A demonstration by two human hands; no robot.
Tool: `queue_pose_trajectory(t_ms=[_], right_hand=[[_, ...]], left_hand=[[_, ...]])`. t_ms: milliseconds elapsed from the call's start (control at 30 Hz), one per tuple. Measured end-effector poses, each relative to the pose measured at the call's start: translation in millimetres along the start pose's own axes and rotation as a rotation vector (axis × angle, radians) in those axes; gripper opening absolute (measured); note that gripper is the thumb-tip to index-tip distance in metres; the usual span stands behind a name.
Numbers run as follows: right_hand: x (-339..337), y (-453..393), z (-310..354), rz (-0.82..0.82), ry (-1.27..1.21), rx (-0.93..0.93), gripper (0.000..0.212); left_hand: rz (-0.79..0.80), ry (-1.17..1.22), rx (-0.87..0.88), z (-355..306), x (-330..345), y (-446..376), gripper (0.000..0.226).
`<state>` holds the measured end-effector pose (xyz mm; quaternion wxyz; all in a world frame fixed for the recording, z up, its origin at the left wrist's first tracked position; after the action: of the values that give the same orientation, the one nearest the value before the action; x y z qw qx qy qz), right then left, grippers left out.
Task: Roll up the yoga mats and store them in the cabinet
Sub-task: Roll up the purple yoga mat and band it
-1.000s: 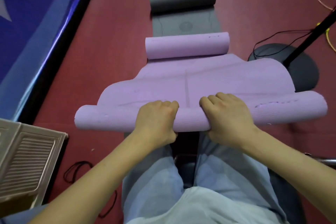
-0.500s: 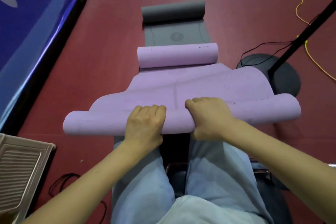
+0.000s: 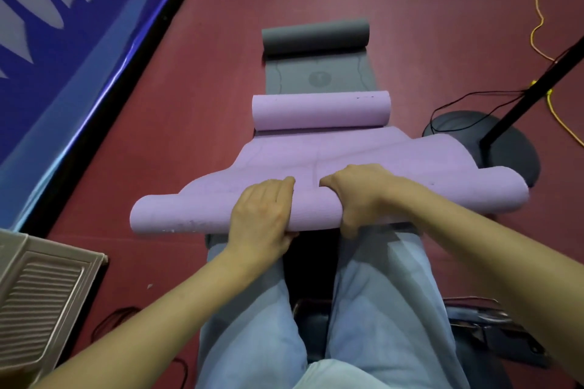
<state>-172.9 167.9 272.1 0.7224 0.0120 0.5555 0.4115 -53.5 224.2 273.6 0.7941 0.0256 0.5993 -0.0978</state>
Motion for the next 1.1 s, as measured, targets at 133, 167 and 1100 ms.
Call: queue_pose_trajectory(t_ms=[133, 167, 1100], right_hand=[[-7.5, -2.5, 0.0, -0.016, -0.004, 0.021, 0.059], [-7.4, 0.6, 2.3, -0.119, 0.037, 0.010, 0.057], [-7.1, 4.2, 11.2, -0.642, 0.336, -0.181, 0.052]], left_hand=[[-0.039, -0.093, -0.013, 2.1, -1.5, -9.2, 0.077], [-0.044, -0.119, -0.007, 2.8, -3.2, -12.0, 0.064], [0.190, -0.166, 0.042, 8.2, 0.1, -41.3, 0.034]])
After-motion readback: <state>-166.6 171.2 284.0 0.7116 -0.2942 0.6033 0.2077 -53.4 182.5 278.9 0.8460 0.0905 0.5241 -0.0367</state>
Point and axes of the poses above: each hand's wrist, its own y-axis away from the middle knuckle, its own x-axis out of the palm, z = x × y, the point moved 9 cm from there along -y, towards the middle knuckle, and after that the axes turned 13 degrees about -y, right-handed, at the moved point
